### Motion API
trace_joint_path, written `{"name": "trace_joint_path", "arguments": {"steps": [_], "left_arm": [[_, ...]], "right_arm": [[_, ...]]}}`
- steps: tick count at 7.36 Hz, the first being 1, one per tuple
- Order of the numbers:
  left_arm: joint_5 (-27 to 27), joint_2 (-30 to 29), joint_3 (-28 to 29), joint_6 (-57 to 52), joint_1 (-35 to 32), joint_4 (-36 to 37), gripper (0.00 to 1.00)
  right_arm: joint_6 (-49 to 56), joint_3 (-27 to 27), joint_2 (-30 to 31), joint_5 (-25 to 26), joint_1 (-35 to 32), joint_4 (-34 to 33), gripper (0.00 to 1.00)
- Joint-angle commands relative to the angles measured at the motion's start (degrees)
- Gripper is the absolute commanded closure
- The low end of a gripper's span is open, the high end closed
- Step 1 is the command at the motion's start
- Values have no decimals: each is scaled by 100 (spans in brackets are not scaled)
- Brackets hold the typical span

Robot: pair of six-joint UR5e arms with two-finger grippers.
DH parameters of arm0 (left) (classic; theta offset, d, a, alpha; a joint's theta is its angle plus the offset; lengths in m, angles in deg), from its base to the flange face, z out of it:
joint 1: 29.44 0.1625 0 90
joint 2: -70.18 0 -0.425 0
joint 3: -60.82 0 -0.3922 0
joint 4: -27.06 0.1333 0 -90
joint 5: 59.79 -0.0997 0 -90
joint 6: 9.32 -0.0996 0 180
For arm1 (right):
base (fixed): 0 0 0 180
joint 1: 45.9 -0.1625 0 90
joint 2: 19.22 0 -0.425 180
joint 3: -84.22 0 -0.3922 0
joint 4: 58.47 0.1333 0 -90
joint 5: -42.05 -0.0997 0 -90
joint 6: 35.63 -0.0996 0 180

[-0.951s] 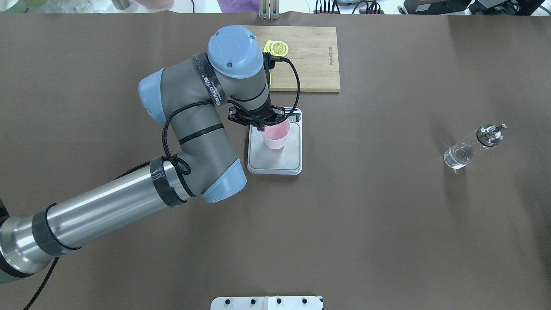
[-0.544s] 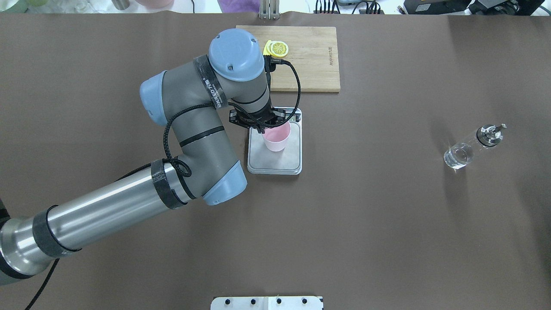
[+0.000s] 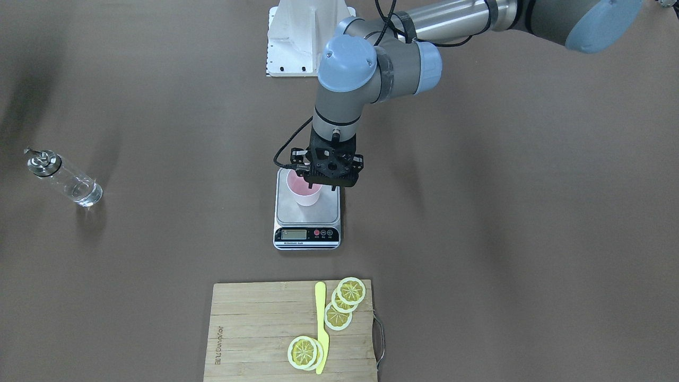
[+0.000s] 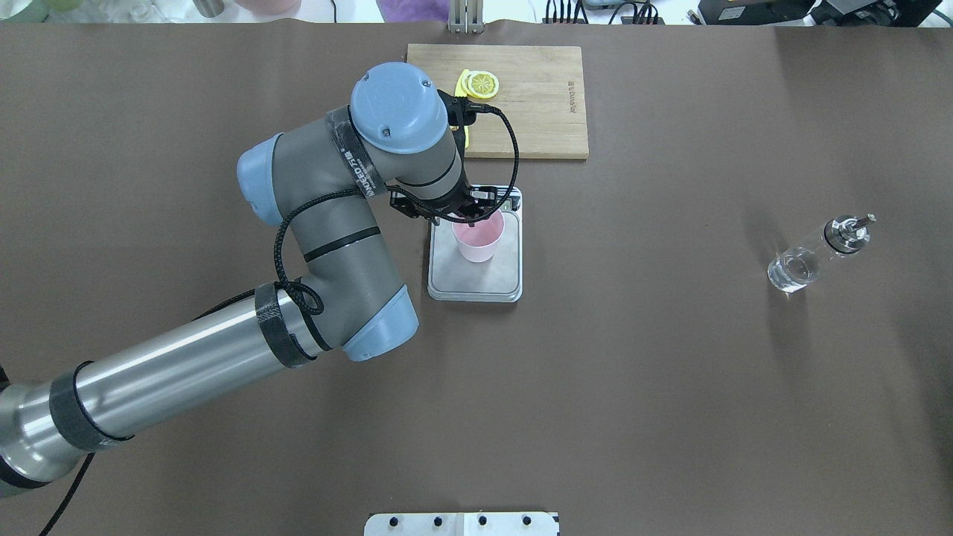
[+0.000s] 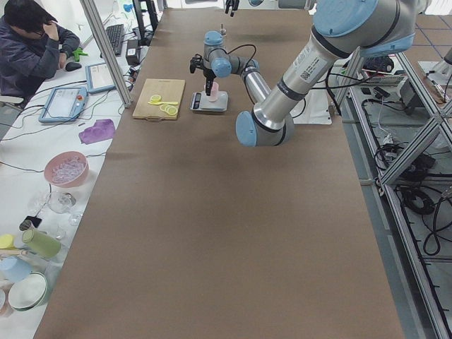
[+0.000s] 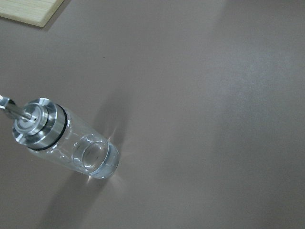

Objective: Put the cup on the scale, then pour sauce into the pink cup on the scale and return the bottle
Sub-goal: 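Open the left gripper and withdraw the left arm away from the scale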

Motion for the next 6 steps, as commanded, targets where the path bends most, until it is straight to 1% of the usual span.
{"name": "trace_joint_path", "arguments": {"steps": [1, 2, 3, 4, 5, 6], "left_arm": [[-3, 10, -351, -79, -71, 62, 2], [76, 10, -666, -157, -237, 532, 2], [285, 18, -1192, -785, -535, 1399, 2], [348, 105, -1780, -1487, -903, 2512, 2], [358, 350, -2238, -2390, -1403, 3272, 2], [366, 648, -2478, -3617, -1982, 3758, 2]], "right_arm": [[2, 0, -20, 10, 0, 0, 0], [-15, 0, -38, 10, 0, 0, 0], [-7, 0, -47, 10, 0, 0, 0], [-7, 9, -47, 1, 0, 9, 0], [2, 17, -64, 1, 0, 18, 0], [2, -9, -91, 1, 0, 44, 0]]}}
